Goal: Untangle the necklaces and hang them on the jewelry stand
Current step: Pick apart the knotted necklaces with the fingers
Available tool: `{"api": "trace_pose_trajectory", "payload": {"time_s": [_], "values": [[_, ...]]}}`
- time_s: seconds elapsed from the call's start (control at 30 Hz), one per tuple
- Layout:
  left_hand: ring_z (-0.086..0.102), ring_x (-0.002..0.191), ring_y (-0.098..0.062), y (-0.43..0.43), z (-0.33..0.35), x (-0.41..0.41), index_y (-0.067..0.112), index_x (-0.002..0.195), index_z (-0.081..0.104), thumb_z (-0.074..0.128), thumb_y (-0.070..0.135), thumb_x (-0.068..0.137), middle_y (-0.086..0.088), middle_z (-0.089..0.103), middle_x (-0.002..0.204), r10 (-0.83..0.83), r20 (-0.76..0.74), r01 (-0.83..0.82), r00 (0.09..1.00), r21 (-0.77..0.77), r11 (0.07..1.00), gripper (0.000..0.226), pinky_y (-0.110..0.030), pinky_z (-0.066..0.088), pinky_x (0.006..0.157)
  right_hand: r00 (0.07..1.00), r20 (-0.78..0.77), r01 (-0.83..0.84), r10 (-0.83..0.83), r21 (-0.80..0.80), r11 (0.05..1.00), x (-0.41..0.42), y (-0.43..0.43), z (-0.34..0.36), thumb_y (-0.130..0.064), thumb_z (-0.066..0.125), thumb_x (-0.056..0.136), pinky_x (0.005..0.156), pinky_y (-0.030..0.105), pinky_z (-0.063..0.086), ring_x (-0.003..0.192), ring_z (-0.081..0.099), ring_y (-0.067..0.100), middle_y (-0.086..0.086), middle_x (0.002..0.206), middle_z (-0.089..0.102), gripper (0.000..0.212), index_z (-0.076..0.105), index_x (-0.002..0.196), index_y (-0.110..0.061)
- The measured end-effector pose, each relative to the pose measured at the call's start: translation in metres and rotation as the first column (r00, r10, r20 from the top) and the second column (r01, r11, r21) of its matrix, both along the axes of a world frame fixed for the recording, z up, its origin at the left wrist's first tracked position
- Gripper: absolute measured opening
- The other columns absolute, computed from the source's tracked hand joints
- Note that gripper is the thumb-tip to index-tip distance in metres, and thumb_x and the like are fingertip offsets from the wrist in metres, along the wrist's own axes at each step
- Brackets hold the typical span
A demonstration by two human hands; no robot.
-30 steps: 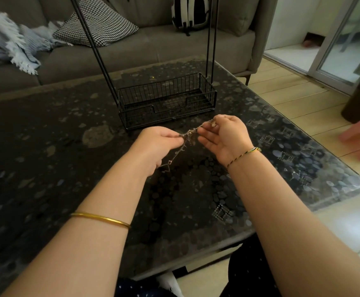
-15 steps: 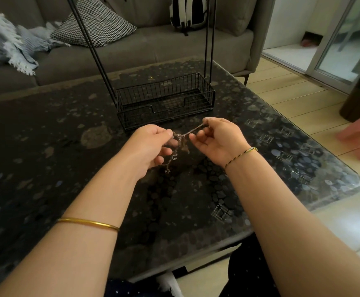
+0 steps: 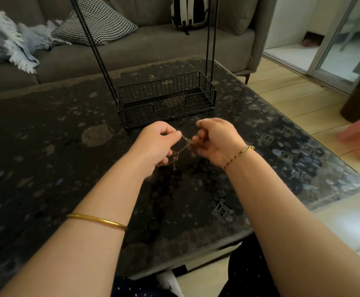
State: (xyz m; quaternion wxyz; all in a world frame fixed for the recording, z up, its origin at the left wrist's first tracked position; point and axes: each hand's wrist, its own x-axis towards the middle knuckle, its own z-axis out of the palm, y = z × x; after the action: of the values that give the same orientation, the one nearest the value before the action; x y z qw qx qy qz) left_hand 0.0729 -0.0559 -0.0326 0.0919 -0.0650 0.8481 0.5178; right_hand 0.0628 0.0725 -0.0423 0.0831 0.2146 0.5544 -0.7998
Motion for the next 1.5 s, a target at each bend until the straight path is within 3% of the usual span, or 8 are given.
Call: {"api": "trace_pose_trajectory", "payload": {"time_s": [0.17,0.4,0.6,0.7,0.83,1.1,1.27,1.5], "values": [[0.049,0.061,-0.012,0.001,0.001,0.002,0.020,0.086,0.062,0.060,0.031,0.094,-0.003,0.056,0.075,-0.034,-0.017,0.034,0.999,-0.011,0.999,0.014,-0.018,0.035,0.041,0.974,0.025,-0.226,0.225,0.047,0.973,0.004,-0.004,0.001,-0.001,0.047,0.089,0.058,0.029,0.041,0.056,0.037,0.011,0.001,0.066,0.038,0.013,0.056,0.096,-0.008],[0.053,0.063,-0.008,0.003,0.007,0.006,0.022,0.076,0.063,0.065,0.026,0.091,0.003,0.059,0.070,-0.069,-0.113,0.065,0.991,-0.040,0.997,0.016,-0.017,0.039,0.045,0.952,0.030,-0.304,0.305,-0.041,0.952,0.004,0.000,-0.001,0.007,0.038,0.077,0.045,0.023,0.037,0.060,0.038,0.014,0.007,0.077,0.041,0.018,0.049,0.080,-0.008],[0.055,0.066,-0.005,0.000,0.007,0.006,0.019,0.080,0.067,0.065,0.021,0.090,0.006,0.062,0.074,-0.049,-0.158,0.041,0.986,-0.053,0.998,0.010,-0.021,0.041,0.055,0.908,0.029,-0.410,0.417,0.252,0.877,0.007,-0.003,-0.001,0.006,0.055,0.080,0.043,0.019,0.025,0.053,0.036,0.008,0.011,0.078,0.049,0.016,0.055,0.074,-0.009],[0.057,0.068,-0.005,0.000,0.007,0.007,0.019,0.079,0.067,0.068,0.022,0.088,0.005,0.062,0.074,-0.061,-0.155,0.052,0.986,-0.063,0.997,0.009,-0.022,0.041,0.057,0.895,0.060,-0.395,0.442,0.564,0.725,0.008,-0.002,-0.002,-0.002,0.063,0.078,0.041,0.021,0.026,0.047,0.037,0.013,0.007,0.067,0.052,0.018,0.056,0.064,-0.012],[0.058,0.072,-0.008,0.000,0.005,0.006,0.021,0.076,0.067,0.069,0.019,0.087,0.002,0.063,0.075,-0.090,-0.145,0.075,0.985,-0.106,0.992,0.012,-0.024,0.043,0.061,0.864,0.100,-0.419,0.494,0.688,0.593,0.012,-0.002,0.000,-0.001,0.060,0.078,0.034,0.016,0.025,0.043,0.036,0.014,0.006,0.062,0.053,0.020,0.058,0.064,-0.015],[0.056,0.072,-0.009,-0.008,0.006,0.002,0.019,0.090,0.068,0.068,-0.002,0.082,0.002,0.062,0.081,-0.120,-0.055,0.113,0.991,-0.113,0.987,0.023,-0.020,0.042,0.055,0.926,0.046,-0.318,0.374,0.629,0.709,0.009,0.001,0.003,0.002,0.055,0.080,0.033,0.016,0.024,0.047,0.037,0.014,0.010,0.068,0.055,0.019,0.063,0.069,-0.011],[0.057,0.075,-0.006,-0.010,0.005,0.002,0.024,0.084,0.064,0.069,-0.002,0.081,0.004,0.063,0.083,-0.105,-0.087,0.090,0.991,-0.166,0.982,0.026,-0.020,0.038,0.057,0.918,0.028,-0.302,0.396,0.699,0.649,0.012,0.004,0.006,-0.005,0.062,0.080,0.031,0.012,0.027,0.046,0.039,0.008,0.002,0.061,0.052,0.013,0.071,0.088,0.000],[0.061,0.090,-0.012,-0.014,0.005,0.001,0.026,0.086,0.065,0.072,0.001,0.081,0.003,0.066,0.096,-0.107,-0.130,0.080,0.986,-0.195,0.978,0.026,-0.023,0.042,0.064,0.894,0.026,-0.329,0.447,0.715,0.616,0.014,0.008,0.007,-0.012,0.069,0.082,0.036,0.006,0.032,0.057,0.047,0.004,-0.004,0.068,0.057,0.003,0.070,0.080,-0.013]]}}
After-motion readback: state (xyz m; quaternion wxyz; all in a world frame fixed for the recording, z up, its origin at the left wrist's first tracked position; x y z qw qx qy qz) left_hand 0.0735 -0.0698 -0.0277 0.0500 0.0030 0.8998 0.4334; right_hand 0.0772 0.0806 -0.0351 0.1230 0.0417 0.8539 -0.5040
